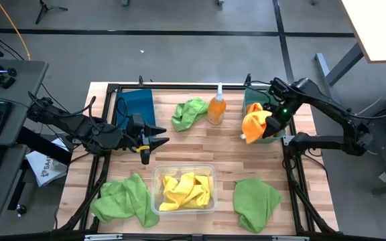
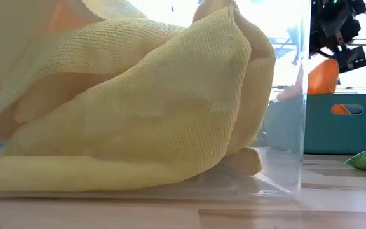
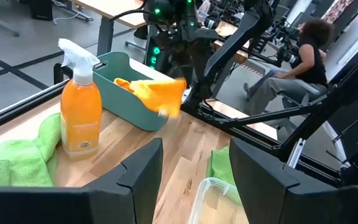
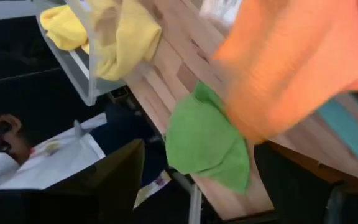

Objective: Sort microfiber towel by color & place in baskets
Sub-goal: Put the orange microfiber cloth into the green bin

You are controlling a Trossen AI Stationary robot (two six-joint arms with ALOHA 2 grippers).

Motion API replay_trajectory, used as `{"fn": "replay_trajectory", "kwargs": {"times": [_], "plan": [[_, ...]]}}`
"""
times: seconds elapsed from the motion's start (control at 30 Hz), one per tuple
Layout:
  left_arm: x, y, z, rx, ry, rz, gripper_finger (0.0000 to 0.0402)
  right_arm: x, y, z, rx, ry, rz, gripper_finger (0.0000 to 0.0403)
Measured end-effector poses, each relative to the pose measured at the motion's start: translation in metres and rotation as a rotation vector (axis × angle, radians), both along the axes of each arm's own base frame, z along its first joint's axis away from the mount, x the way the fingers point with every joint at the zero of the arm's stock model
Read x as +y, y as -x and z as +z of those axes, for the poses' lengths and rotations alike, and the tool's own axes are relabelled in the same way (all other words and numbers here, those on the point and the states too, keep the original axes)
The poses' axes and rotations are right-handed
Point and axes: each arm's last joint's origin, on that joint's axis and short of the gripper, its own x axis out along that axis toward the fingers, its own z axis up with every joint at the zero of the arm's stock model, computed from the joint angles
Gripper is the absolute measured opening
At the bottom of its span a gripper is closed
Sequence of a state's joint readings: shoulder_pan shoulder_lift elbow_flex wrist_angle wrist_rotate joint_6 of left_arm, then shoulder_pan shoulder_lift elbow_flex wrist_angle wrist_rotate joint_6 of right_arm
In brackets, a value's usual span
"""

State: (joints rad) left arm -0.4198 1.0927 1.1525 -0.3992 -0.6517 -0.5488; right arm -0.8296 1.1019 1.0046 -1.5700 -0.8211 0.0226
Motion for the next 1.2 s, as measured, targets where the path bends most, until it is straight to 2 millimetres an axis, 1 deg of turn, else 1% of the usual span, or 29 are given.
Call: {"fn": "replay_trajectory", "kwargs": {"times": [0.13, 0.3, 0.4, 0.47, 0.6, 0.7, 0.8, 0.9, 1.0, 1.03, 1.1, 1.2], "plan": [[0.000, 0.000, 0.000, 0.001, -0.001, 0.000, 0.0175, 0.007, 0.000, 0.003, -0.011, 0.038, 0.037, 0.0298], [0.001, 0.000, 0.000, -0.002, -0.010, 0.022, 0.0175, -0.002, -0.012, 0.007, -0.106, 0.168, -0.048, 0.0298], [0.001, 0.000, 0.000, -0.002, -0.010, 0.022, 0.0175, -0.006, -0.016, 0.005, -0.049, 0.281, -0.053, 0.0298], [0.001, 0.000, 0.000, -0.002, -0.009, 0.023, 0.0175, -0.008, -0.021, 0.000, -0.030, 0.306, -0.041, 0.0295], [0.001, 0.000, 0.000, -0.003, -0.009, 0.024, 0.0175, -0.014, -0.034, -0.013, -0.028, 0.313, -0.031, 0.0272], [0.001, 0.000, 0.000, -0.003, -0.009, 0.024, 0.0175, -0.019, -0.039, -0.024, 0.059, 0.331, -0.019, 0.0251], [0.001, 0.000, 0.000, -0.002, -0.006, 0.018, 0.0175, -0.022, -0.040, -0.030, 0.137, 0.384, 0.008, 0.0231], [0.001, 0.000, 0.000, -0.001, -0.006, 0.014, 0.0175, -0.027, -0.036, -0.032, 0.247, 0.502, -0.009, 0.0213], [0.001, 0.000, 0.000, -0.002, -0.009, 0.021, 0.0175, -0.032, -0.033, -0.032, 0.391, 0.644, -0.067, 0.0197], [0.001, 0.000, 0.000, -0.002, -0.014, 0.029, 0.0175, -0.033, -0.033, -0.032, 0.414, 0.671, -0.093, 0.0193], [0.001, 0.000, 0.000, -0.002, -0.020, 0.035, 0.0175, -0.035, -0.036, -0.032, 0.391, 0.681, -0.123, 0.0184], [0.001, 0.000, 0.000, -0.003, -0.016, 0.036, 0.0175, -0.037, -0.041, -0.030, 0.294, 0.657, -0.127, 0.0175]]}}
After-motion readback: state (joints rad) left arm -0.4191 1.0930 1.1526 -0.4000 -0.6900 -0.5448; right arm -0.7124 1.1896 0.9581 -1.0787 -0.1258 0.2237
